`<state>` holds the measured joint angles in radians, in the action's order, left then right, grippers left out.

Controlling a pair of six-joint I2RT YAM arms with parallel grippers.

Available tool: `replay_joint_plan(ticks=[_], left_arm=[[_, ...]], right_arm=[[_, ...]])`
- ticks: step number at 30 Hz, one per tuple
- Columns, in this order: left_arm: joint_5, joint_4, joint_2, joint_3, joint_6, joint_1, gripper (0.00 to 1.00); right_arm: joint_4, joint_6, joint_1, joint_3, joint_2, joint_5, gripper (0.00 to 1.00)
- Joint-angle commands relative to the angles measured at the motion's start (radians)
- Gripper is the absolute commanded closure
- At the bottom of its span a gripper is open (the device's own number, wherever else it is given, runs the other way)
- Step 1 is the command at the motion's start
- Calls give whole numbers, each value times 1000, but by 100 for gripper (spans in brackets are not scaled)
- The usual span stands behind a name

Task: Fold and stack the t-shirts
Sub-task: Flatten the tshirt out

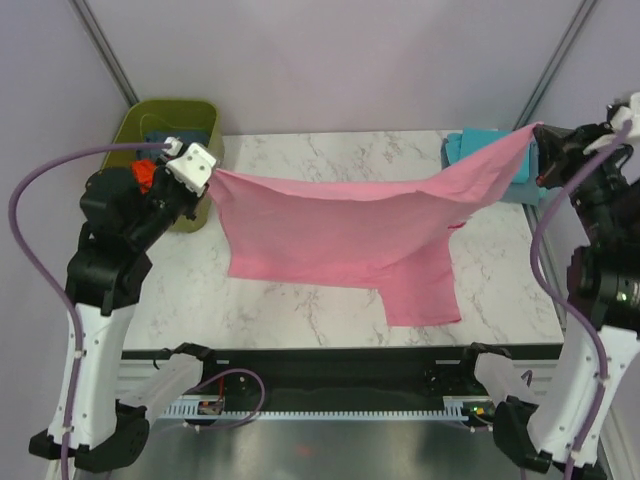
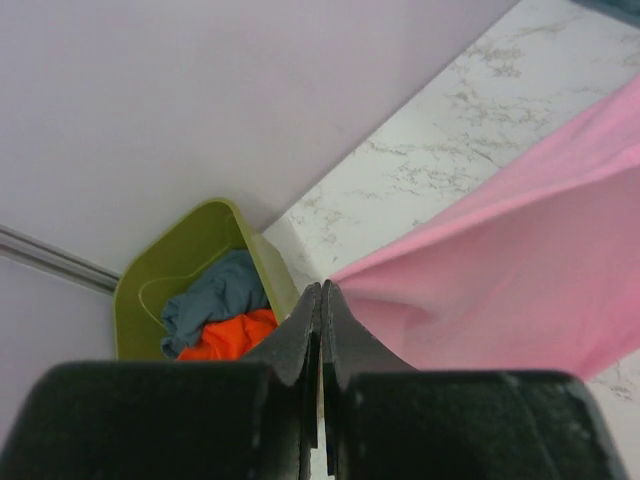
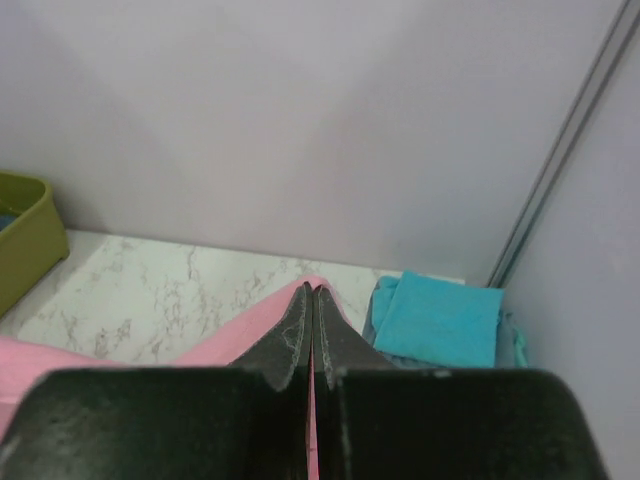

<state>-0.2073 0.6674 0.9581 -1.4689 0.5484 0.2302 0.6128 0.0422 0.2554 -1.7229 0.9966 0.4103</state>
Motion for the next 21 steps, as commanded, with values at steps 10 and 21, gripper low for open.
replay_joint_plan(ticks=[10, 21], left_arm=[[-46, 204, -259, -209, -22, -5, 98], [-40, 308, -208, -432, -18, -5, 98]], right_arm=[[263, -71, 1, -266, -251, -188, 100], [341, -47, -47, -688, -95, -294, 100]])
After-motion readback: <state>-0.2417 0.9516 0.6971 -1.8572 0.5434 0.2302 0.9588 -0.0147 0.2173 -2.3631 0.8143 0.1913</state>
